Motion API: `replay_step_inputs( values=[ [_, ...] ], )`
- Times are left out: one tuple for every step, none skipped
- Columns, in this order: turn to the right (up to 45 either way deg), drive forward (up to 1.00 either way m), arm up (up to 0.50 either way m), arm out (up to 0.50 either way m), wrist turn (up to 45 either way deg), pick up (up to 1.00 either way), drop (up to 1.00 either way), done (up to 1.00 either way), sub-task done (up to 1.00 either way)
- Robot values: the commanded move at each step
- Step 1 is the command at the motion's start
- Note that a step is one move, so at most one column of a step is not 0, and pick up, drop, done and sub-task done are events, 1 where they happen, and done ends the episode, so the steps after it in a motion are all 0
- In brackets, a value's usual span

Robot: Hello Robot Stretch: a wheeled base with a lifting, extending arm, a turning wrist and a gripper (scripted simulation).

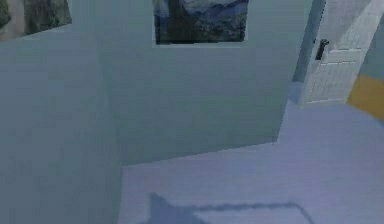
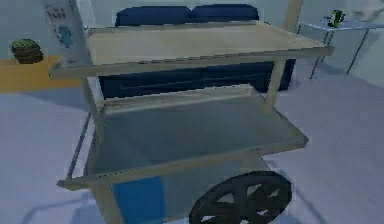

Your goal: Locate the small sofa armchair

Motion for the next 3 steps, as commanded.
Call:
replay_step_inputs(
  values=[
    [0.0,0.2,0.0,0.0,0.0,0.0,0.0,0.0,0.0],
    [9.0,0.0,0.0,0.0,0.0,0.0,0.0,0.0,0.0],
    [0.0,0.6,0.0,0.0,0.0,0.0,0.0,0.0,0.0]
  ],
)
